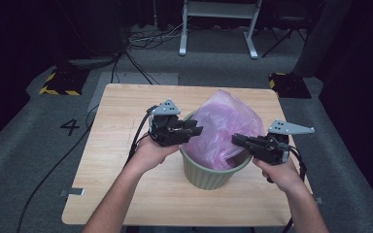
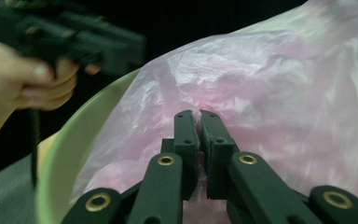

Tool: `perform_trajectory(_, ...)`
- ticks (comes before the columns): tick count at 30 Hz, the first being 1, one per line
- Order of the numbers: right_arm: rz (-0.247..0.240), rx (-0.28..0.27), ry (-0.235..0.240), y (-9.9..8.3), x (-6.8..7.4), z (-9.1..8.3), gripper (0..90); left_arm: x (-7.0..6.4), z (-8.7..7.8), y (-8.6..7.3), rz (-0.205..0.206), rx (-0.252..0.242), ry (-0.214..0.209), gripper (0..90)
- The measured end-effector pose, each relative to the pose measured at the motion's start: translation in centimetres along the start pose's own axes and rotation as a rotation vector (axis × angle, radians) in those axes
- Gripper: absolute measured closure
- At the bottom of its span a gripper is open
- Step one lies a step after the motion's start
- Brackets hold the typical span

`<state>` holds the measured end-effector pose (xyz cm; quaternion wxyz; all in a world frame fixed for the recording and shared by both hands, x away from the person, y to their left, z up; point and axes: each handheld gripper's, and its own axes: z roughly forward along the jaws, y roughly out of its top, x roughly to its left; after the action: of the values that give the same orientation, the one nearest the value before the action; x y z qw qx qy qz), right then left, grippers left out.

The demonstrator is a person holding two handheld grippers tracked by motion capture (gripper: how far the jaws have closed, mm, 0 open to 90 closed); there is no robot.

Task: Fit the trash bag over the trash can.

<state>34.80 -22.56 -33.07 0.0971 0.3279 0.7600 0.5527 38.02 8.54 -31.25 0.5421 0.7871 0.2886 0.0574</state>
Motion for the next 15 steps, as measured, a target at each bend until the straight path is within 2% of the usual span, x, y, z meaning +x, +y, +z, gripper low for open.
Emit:
perform_trajectory(3, -0.034, 0.028, 0.03, 0.0, 1.0, 0.5, 86.6, -0.2, 0.2, 0.0, -0.004, -0.001, -0.018, 62.3)
perform_trajectory(6, -0.058, 0.045, 0.03, 0.1, 1.8, 1.0, 86.1, -0.6, 0.7, 0.1, 0.001, 0.008, -0.037, 60.1)
perform_trajectory(13, -0.063, 0.044, 0.011, 0.5, 1.9, 1.6, 85.7, -1.4, 1.0, 0.4, 0.006, 0.011, -0.088, 55.5)
perform_trajectory(15, -0.061, 0.046, 0.011, 0.5, 1.9, 1.7, 85.7, -1.6, 1.1, 0.4, 0.023, 0.018, -0.072, 55.3)
